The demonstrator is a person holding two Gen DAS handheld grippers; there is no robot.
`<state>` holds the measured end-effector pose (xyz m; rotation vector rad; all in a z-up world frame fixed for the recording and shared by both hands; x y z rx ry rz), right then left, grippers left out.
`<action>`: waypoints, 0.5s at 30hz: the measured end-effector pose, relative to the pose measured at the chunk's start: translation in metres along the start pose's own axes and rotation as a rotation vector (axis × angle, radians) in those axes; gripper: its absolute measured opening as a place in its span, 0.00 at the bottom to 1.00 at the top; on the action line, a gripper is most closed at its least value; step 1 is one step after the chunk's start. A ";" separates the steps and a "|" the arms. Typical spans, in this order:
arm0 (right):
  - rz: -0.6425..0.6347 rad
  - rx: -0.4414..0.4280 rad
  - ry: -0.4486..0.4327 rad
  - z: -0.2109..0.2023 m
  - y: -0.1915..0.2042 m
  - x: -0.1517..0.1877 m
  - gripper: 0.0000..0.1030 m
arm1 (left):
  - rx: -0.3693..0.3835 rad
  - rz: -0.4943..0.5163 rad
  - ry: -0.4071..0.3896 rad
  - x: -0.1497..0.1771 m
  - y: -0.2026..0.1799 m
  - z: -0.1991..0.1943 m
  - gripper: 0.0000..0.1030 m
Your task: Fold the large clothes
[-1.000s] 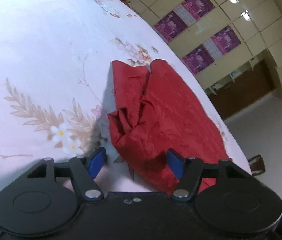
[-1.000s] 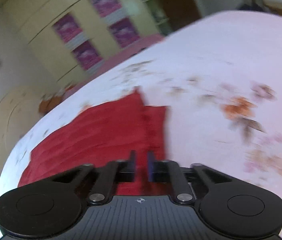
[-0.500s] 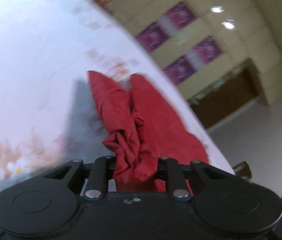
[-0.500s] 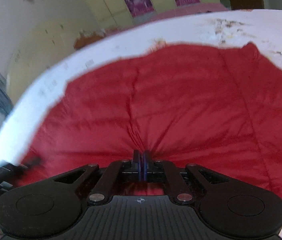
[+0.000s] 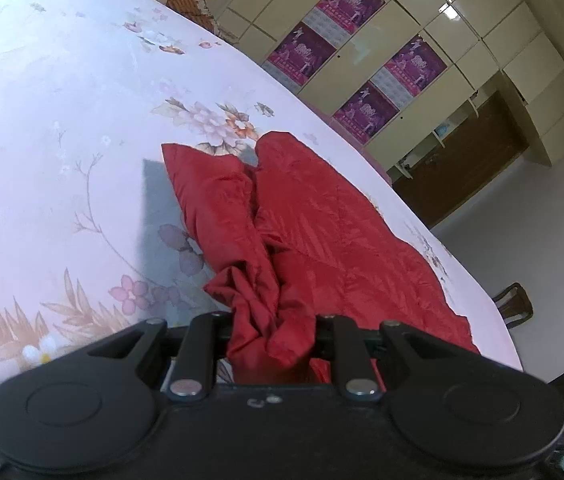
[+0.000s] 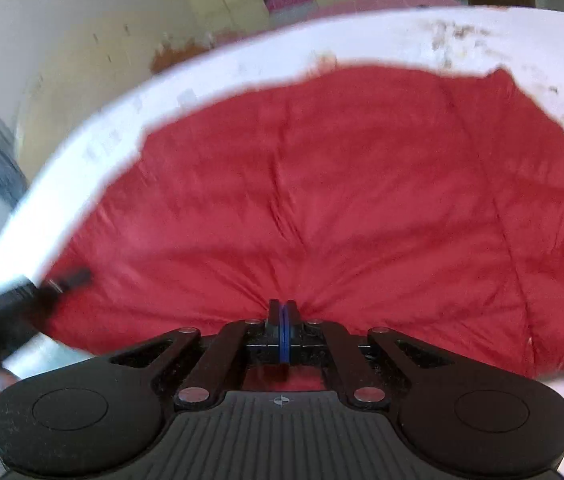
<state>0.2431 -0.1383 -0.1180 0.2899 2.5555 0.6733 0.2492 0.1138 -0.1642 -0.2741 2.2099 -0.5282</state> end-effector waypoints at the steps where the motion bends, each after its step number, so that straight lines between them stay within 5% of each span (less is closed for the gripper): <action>1: 0.010 -0.003 0.001 0.003 -0.001 -0.001 0.00 | -0.001 0.000 0.000 0.000 0.000 0.000 0.18; 5: 0.012 0.002 0.008 -0.003 0.003 -0.010 0.00 | -0.004 -0.001 0.004 -0.001 0.003 -0.001 0.18; 10: 0.036 -0.031 -0.097 -0.018 0.010 -0.039 0.00 | -0.009 0.007 0.007 -0.002 0.001 -0.002 0.18; 15: 0.047 0.021 -0.029 0.019 0.003 -0.036 0.00 | -0.010 0.020 0.012 -0.004 -0.002 -0.003 0.18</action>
Point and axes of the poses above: each gripper's, at about its wrist camera, not at the fingertips, and z roughly the way its jaws point, y to its left, x to its underside, the point moved 8 cm from there along z, roughly the way its jaws point, and after that the axes turned 13 degrees about z, right-handed, at the moved point
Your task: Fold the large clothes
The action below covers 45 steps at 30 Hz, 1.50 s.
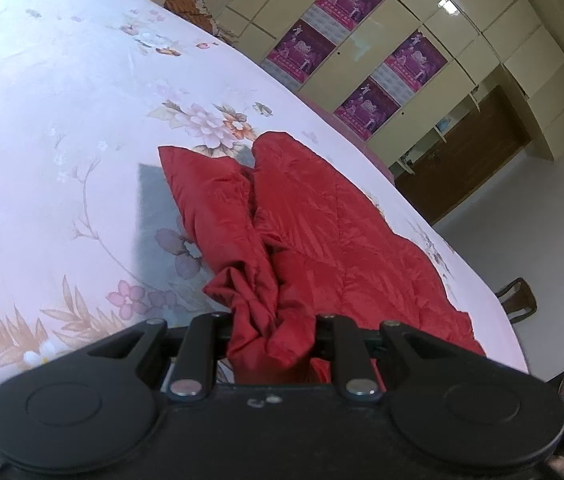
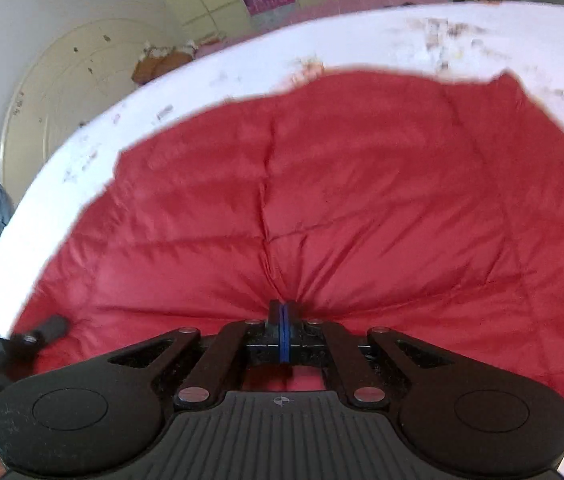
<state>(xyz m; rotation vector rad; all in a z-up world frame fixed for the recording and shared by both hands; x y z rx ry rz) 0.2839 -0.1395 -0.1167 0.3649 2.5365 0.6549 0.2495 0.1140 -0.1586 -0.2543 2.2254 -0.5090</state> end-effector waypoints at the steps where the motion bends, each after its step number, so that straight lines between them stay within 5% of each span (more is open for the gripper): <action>1: 0.006 0.001 -0.002 -0.003 0.002 0.000 0.00 | -0.001 0.002 0.000 -0.001 0.000 0.000 0.18; 7: 0.018 -0.061 -0.007 -0.042 0.011 0.010 0.00 | 0.007 -0.004 -0.004 -0.005 -0.002 -0.002 0.18; 16: 0.056 -0.072 0.073 -0.014 -0.010 0.030 0.00 | -0.015 0.103 -0.045 -0.014 -0.029 -0.018 0.18; 27: 0.069 -0.203 0.156 -0.016 -0.024 0.021 0.00 | -0.003 0.371 -0.179 -0.034 -0.168 -0.043 0.18; 32: 0.154 -0.283 0.054 -0.058 -0.055 -0.010 0.00 | 0.057 0.484 -0.148 -0.024 -0.241 -0.022 0.18; 40: 0.325 -0.222 -0.155 -0.134 -0.165 -0.057 0.00 | 0.181 0.595 0.028 0.027 -0.316 0.049 0.18; 43: 0.382 -0.205 -0.199 -0.153 -0.196 -0.058 0.00 | 0.203 0.611 0.137 0.060 -0.326 0.085 0.28; 45: 0.418 -0.168 -0.213 -0.158 -0.215 -0.065 0.01 | 0.243 0.619 0.204 0.080 -0.331 0.099 0.63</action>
Point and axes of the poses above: each gripper's, at about its wrist camera, not at the fingertips, and z roughly the way its jaws point, y to its left, x to its underside, the point moved 8 cm from there along z, roughly the way its jaws point, and after that the axes turned 13 degrees about z, right-handed, at the moved point
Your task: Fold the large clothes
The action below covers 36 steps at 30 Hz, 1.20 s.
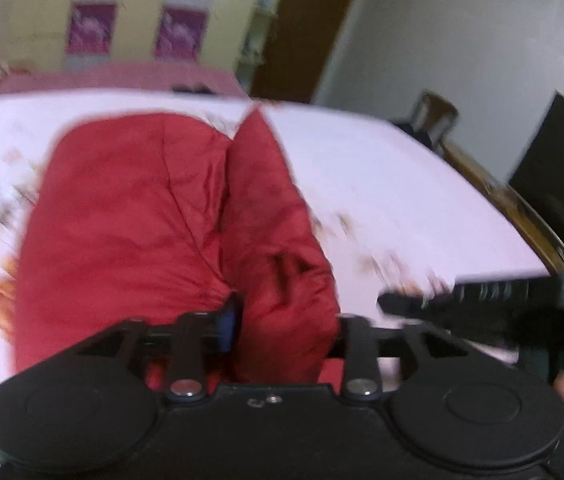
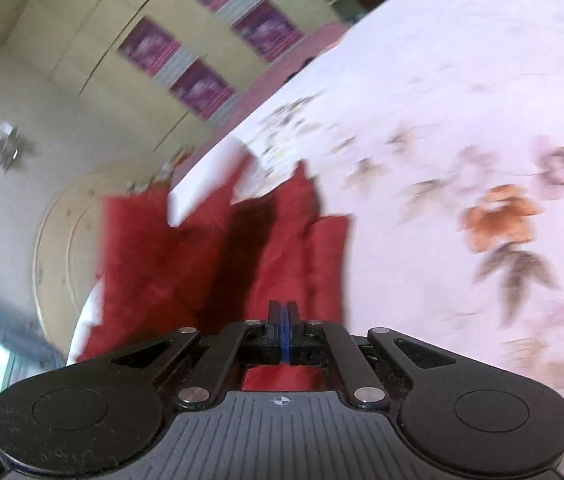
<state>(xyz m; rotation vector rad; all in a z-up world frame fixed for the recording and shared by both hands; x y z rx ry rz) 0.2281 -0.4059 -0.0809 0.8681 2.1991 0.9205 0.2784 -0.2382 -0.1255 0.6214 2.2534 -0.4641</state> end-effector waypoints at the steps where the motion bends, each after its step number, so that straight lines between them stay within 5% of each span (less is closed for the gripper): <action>1: -0.002 0.024 -0.013 -0.004 -0.005 -0.004 0.17 | 0.032 0.007 0.013 0.003 -0.006 0.003 0.74; 2: -0.006 0.031 -0.033 -0.009 -0.008 -0.010 0.66 | 0.064 0.014 0.018 0.005 -0.013 0.002 0.86; 3: -0.012 0.025 -0.070 -0.015 -0.006 -0.016 0.81 | 0.086 0.022 0.014 0.004 -0.019 -0.003 0.87; 5: -0.039 -0.027 -0.080 -0.023 0.002 -0.024 0.83 | 0.116 0.005 -0.004 0.000 -0.018 -0.019 0.73; 8: -0.059 -0.109 -0.027 -0.016 0.020 -0.029 0.73 | 0.118 -0.110 -0.121 -0.007 0.013 -0.054 0.49; 11: -0.085 -0.181 0.025 0.003 0.045 -0.029 0.73 | -0.015 -0.230 -0.218 -0.009 0.072 -0.076 0.45; 15: -0.115 -0.199 0.109 0.050 0.065 -0.030 0.73 | -0.093 -0.326 -0.201 0.003 0.138 -0.067 0.41; 21: -0.091 -0.091 0.223 0.115 0.063 -0.026 0.73 | -0.027 -0.367 -0.123 0.018 0.168 -0.024 0.34; 25: -0.082 -0.095 0.253 0.131 0.063 -0.019 0.72 | 0.016 -0.350 -0.109 0.020 0.166 -0.019 0.33; 26: -0.085 -0.102 0.257 0.132 0.065 -0.018 0.49 | 0.024 -0.343 -0.107 0.017 0.164 -0.017 0.33; 29: -0.109 -0.121 0.235 0.122 0.073 -0.014 0.20 | 0.052 -0.318 -0.101 0.014 0.162 -0.016 0.30; 36: -0.217 -0.139 0.084 0.069 0.093 -0.012 0.15 | 0.099 -0.197 -0.101 -0.004 0.142 -0.003 0.28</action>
Point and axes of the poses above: each gripper's, at about its wrist camera, not at the fingertips, and z roughly the way its jaws point, y to its left, x to its underside, the point moved 8 cm from there along z, roughly the way its jaws point, and after that the axes turned 13 degrees about z, right-handed, at the moved point
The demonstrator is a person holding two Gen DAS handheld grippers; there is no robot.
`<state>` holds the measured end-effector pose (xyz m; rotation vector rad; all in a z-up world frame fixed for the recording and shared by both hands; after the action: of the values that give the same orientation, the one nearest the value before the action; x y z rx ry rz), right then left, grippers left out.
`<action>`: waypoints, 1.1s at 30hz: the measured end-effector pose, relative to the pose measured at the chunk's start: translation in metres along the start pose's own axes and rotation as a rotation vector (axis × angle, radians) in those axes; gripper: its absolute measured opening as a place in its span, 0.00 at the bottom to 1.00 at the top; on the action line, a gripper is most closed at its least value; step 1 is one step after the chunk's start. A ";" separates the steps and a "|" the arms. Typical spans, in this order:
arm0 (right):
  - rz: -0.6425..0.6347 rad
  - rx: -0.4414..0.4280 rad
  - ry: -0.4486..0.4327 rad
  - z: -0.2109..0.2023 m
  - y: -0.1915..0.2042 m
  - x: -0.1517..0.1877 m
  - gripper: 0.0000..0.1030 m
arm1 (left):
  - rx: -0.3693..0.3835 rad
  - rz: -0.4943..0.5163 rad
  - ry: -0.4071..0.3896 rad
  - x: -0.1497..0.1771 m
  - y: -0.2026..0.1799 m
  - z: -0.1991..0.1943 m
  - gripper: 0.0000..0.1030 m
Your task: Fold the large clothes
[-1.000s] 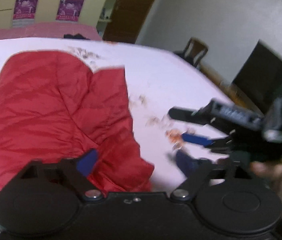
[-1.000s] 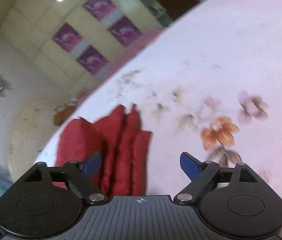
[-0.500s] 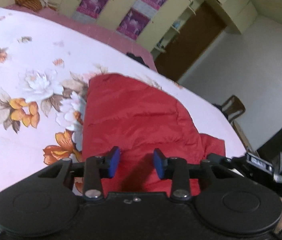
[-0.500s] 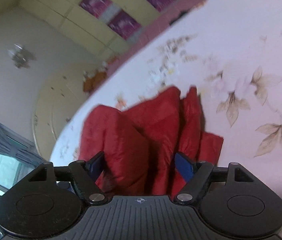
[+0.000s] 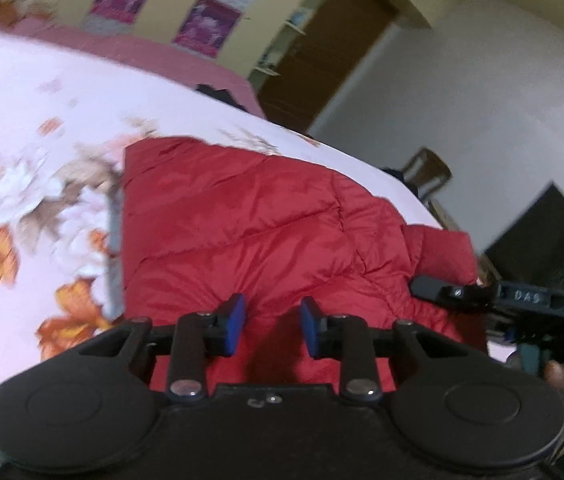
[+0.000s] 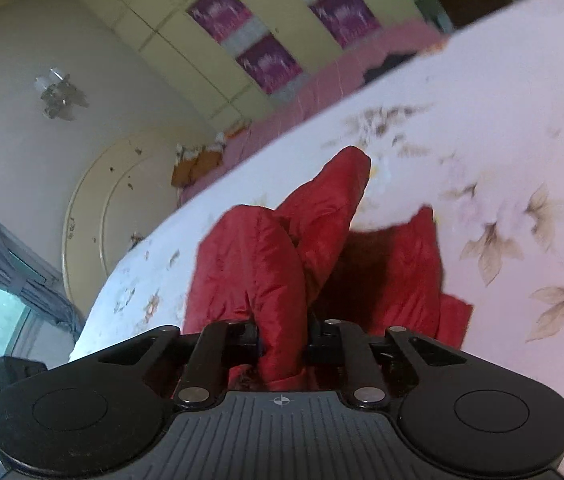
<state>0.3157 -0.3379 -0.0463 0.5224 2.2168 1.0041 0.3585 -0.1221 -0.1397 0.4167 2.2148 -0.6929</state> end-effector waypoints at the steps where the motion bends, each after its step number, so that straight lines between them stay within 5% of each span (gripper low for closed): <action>1: 0.000 0.019 -0.009 -0.001 -0.006 0.001 0.15 | -0.002 0.033 0.010 -0.002 -0.005 0.005 0.28; 5: 0.114 0.088 0.030 0.018 -0.055 0.014 0.15 | -0.032 0.119 0.080 0.002 -0.015 0.032 0.29; 9: 0.262 0.039 0.039 0.033 -0.089 0.022 0.15 | -0.044 0.100 0.130 0.013 -0.007 0.050 0.27; 13: 0.267 0.036 0.034 0.033 -0.093 0.023 0.15 | -0.043 0.072 0.146 0.016 -0.002 0.052 0.24; 15: 0.234 0.064 0.027 0.024 -0.086 0.019 0.19 | -0.036 0.061 0.145 0.012 -0.004 0.045 0.29; 17: 0.149 0.135 -0.048 0.000 -0.073 0.010 0.39 | -0.031 0.048 0.111 0.002 -0.006 0.028 0.44; 20: -0.004 0.142 -0.111 -0.022 -0.046 -0.005 0.38 | -0.071 0.118 0.047 -0.018 -0.004 0.012 0.47; 25: -0.220 0.163 -0.039 0.018 -0.003 -0.020 0.28 | -0.066 0.149 0.034 -0.051 0.006 0.042 0.46; 29: -0.285 0.203 0.059 0.070 0.001 -0.021 0.28 | -0.025 0.184 0.099 -0.063 -0.005 0.087 0.45; 33: -0.283 0.363 0.129 0.099 -0.044 -0.015 0.28 | -0.028 0.202 0.206 -0.053 -0.004 0.125 0.44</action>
<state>0.3912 -0.3232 -0.1240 0.2908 2.5175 0.5039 0.4624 -0.2040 -0.1685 0.7142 2.3296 -0.5302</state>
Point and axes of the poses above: each gripper's, at about its wrist camera, not at the fingertips, and z roughly the way its jaws point, y to its left, x to its underside, the point moved 8 cm from there along z, roughly the way its jaws point, and after that the axes turned 13 degrees about z, right-handed, at the moved point
